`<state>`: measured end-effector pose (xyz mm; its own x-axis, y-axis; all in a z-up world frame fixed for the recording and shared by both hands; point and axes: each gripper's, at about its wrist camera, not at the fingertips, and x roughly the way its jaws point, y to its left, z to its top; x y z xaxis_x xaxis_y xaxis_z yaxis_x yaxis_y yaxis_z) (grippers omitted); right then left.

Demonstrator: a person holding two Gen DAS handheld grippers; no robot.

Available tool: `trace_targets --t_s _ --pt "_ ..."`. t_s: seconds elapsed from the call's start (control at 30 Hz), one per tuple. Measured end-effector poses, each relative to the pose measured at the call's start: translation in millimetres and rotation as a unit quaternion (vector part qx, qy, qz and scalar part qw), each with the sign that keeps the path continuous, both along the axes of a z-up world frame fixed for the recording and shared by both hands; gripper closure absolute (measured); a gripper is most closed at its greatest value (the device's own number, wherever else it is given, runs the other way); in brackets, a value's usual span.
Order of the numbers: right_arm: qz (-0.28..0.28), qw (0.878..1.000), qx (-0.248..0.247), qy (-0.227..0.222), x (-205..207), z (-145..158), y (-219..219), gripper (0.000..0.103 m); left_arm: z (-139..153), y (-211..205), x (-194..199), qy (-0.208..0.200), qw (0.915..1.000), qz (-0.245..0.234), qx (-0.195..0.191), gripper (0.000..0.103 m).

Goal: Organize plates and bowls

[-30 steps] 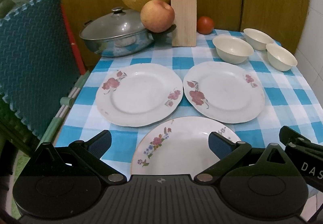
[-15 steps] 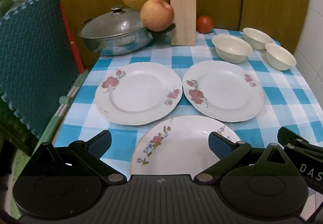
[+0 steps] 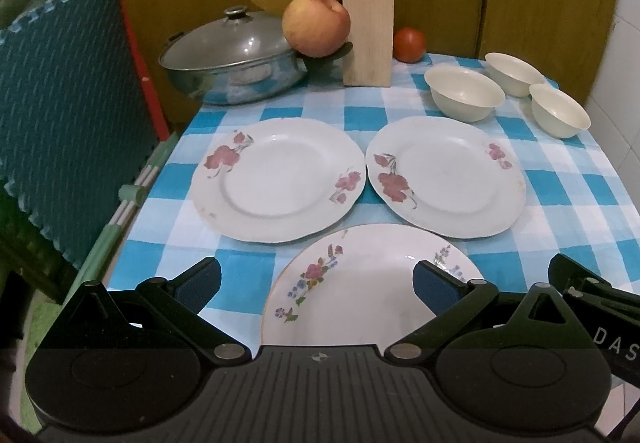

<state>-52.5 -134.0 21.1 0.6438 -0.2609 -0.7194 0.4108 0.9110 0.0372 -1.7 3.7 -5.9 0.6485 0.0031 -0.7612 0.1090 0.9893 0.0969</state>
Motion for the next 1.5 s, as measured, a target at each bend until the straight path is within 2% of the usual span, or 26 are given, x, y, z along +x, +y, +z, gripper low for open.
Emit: trace_targets --t_s 0.3,0.6,0.87,0.93,1.0,1.13,1.27,1.37,1.43,1.5 --pt "0.015 1.0 0.024 0.013 3.7 -10.7 -1.0 0.001 -6.3 3.1 1.7 0.018 0.9998 0.004 0.008 0.0" --pt "0.056 0.997 0.049 0.035 12.2 -30.0 1.4 0.001 -18.5 18.4 6.0 0.058 0.9981 0.019 0.008 0.0" --pt "0.092 0.991 0.091 0.046 18.4 -45.5 1.0 0.01 -29.1 29.0 8.8 0.088 0.9957 0.029 0.007 0.001" --pt "0.105 0.988 0.102 0.053 20.3 -48.5 1.3 0.02 -32.2 28.1 11.2 0.095 0.9951 0.028 0.009 0.002" --pt "0.121 0.983 0.118 0.068 23.1 -54.1 1.2 0.024 -35.8 26.7 13.6 0.107 0.994 0.023 0.004 0.002" --pt "0.14 0.98 0.125 0.061 22.6 -56.1 1.3 0.026 -42.2 24.5 16.3 0.131 0.9913 0.014 -0.01 0.006" --pt "0.163 0.975 0.137 0.059 25.8 -55.2 -0.4 0.033 -47.1 20.4 16.8 0.143 0.9896 0.001 -0.015 0.009" --pt "0.176 0.971 0.149 0.063 30.8 -54.1 -6.3 0.042 -47.5 17.4 18.0 0.144 0.9893 -0.006 -0.023 0.011" --pt "0.179 0.968 0.162 0.064 34.6 -54.3 -12.3 0.055 -48.5 15.4 18.6 0.151 0.9879 -0.011 -0.034 0.011" --pt "0.181 0.966 0.176 0.064 37.3 -55.4 -17.2 0.061 -48.5 12.6 19.3 0.151 0.9881 -0.011 -0.03 0.011"
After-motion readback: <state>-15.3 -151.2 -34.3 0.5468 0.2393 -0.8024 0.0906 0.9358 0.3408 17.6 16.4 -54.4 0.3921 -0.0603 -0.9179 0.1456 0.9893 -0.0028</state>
